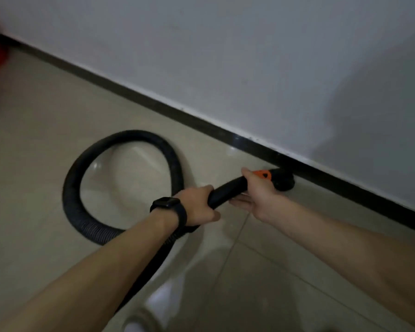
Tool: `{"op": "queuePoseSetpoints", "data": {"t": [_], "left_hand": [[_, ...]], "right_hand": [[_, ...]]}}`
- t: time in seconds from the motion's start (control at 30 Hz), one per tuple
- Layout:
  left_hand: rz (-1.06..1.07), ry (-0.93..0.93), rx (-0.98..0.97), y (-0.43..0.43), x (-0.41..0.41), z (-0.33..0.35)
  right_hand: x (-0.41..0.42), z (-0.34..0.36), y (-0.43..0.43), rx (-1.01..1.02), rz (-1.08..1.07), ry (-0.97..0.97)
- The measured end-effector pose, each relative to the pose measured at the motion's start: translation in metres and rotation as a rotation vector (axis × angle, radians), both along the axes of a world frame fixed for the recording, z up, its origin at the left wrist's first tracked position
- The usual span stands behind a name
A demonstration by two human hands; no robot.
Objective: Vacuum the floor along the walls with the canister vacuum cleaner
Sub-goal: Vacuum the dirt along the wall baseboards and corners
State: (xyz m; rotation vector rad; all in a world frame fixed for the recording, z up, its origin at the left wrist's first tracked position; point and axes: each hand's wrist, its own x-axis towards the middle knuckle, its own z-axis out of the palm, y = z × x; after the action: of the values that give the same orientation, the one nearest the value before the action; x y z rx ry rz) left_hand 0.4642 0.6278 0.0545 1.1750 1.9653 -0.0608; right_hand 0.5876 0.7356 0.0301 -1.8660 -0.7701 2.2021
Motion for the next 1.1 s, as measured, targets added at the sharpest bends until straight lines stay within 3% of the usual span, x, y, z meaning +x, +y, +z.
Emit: {"op": "queuePoseSetpoints", "data": {"t": [0.1, 0.2, 0.3, 0.4, 0.57, 0.73, 0.8, 1.0, 1.1], "left_hand": [[0.145, 0.022, 0.01, -0.056, -0.025, 0.048], [0.288, -0.028, 0.078, -0.114, -0.034, 0.114], [0.257, -0.022, -0.021, -0.174, -0.029, 0.184], [0.122, 0.031, -0.174, -0.234, -0.022, 0.253], [0.049, 0.168, -0.175, -0.299, 0.009, 0.364], [0.049, 0.113, -0.237, -0.34, 0.082, 0.446], [0.134, 0.081, -0.281, -0.363, 0.097, 0.473], [0.455, 0.115, -0.165, -0.438, 0.101, 0.504], [0.77, 0.177, -0.082, -0.484, 0.087, 0.513]], "right_hand": [[-0.058, 0.048, -0.035, -0.022, 0.026, -0.022], [-0.09, 0.1, -0.069, -0.041, -0.125, -0.028], [-0.081, 0.16, -0.081, -0.068, -0.171, -0.005], [-0.045, 0.232, -0.076, -0.022, -0.035, -0.028], [-0.004, 0.38, -0.078, 0.144, 0.258, -0.107], [-0.028, 0.511, -0.14, 0.37, 0.673, -0.041], [-0.05, 0.553, -0.176, 0.455, 0.828, 0.016], [-0.097, 0.63, -0.309, 0.679, 1.228, 0.16], [-0.104, 0.644, -0.372, 0.781, 1.426, 0.181]]}}
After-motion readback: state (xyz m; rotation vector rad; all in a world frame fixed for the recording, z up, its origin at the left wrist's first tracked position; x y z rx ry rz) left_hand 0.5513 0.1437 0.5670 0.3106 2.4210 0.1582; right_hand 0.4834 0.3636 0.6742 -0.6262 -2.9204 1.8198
